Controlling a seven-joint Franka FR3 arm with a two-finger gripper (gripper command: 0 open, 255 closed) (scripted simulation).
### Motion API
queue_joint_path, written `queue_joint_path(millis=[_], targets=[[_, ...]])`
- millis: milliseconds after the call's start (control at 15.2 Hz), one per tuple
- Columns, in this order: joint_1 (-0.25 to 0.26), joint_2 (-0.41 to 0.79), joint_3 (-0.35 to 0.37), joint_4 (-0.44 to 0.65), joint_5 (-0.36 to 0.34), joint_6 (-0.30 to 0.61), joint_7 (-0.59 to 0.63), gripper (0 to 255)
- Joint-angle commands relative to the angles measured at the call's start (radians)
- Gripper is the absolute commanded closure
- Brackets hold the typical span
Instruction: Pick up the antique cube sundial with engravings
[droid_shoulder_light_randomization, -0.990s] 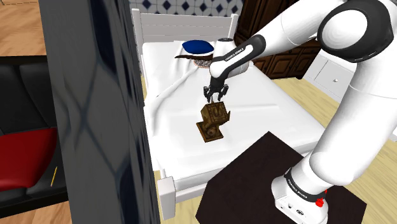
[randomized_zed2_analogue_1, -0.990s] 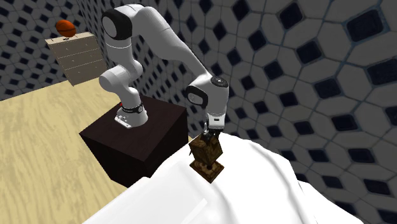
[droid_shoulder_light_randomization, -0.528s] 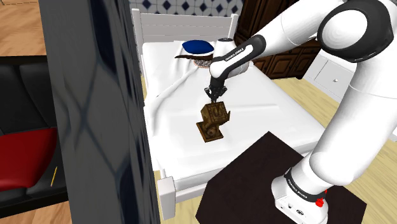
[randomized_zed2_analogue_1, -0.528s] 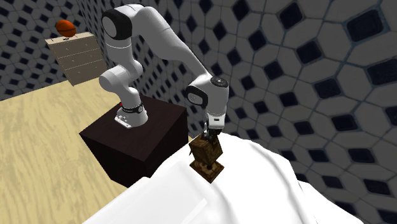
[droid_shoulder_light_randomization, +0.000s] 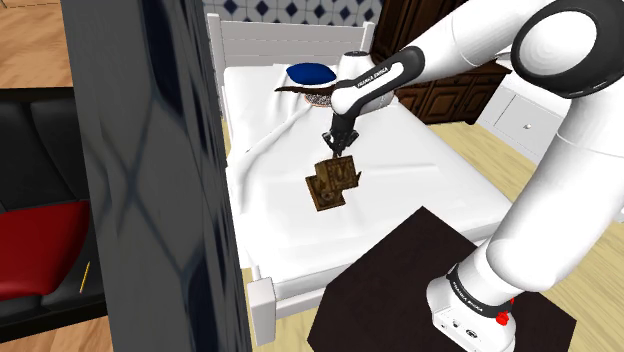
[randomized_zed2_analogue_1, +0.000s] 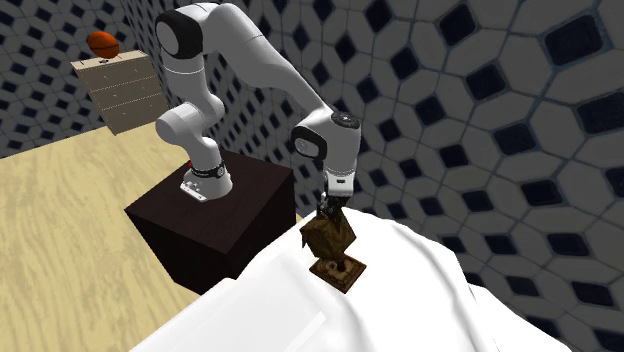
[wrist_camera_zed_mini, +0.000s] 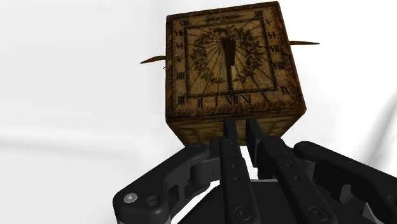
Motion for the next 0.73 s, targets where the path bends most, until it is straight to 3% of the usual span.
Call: queue_joint_path(millis=[0,660], targets=[[0.0,-0.019,0.0,0.009,0.001,-0.025,-0.001,255],[0.0,-0.084,0.001,0.043,0.004,-0.124,-0.005,255]])
